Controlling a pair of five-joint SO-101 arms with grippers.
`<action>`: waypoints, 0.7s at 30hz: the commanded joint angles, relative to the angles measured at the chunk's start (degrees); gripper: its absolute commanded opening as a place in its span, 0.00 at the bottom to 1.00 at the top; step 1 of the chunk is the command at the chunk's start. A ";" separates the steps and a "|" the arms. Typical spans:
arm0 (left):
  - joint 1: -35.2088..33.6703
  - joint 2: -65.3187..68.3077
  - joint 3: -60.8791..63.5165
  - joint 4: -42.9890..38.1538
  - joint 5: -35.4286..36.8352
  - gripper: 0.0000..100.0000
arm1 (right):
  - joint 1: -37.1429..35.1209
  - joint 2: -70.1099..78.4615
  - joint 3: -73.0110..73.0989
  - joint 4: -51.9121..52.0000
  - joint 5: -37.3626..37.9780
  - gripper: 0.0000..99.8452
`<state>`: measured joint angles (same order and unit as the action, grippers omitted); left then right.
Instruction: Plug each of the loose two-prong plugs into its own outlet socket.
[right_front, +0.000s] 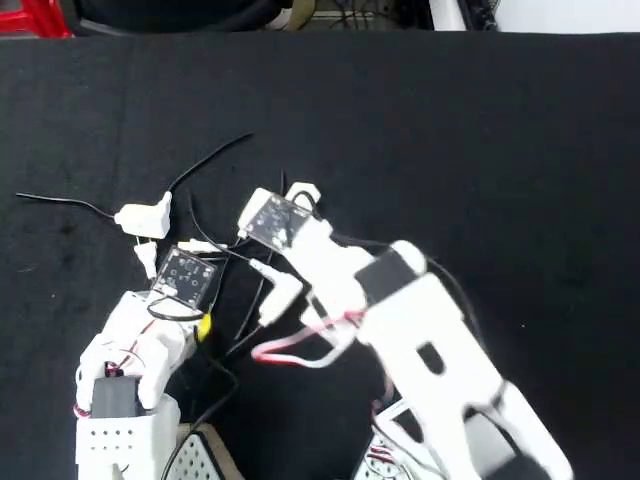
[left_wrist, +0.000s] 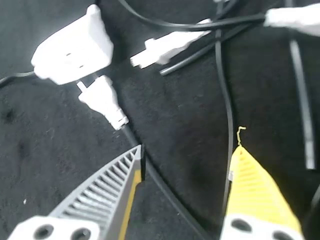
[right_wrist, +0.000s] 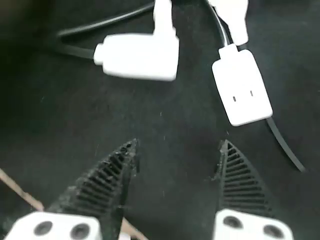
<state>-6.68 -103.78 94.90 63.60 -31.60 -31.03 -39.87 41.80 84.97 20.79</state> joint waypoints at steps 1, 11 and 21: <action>4.09 -0.35 -7.96 -0.62 5.45 0.28 | 7.38 -10.77 -3.30 4.92 1.67 0.16; 22.99 14.24 -14.99 -9.14 19.34 0.28 | 30.33 -17.19 2.68 -2.37 5.71 0.01; 31.34 66.64 -34.33 -18.99 21.10 0.28 | 30.59 -17.19 9.54 -6.86 2.37 0.01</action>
<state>22.95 -51.91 68.26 46.20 -10.95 -1.23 -56.40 51.30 79.16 24.22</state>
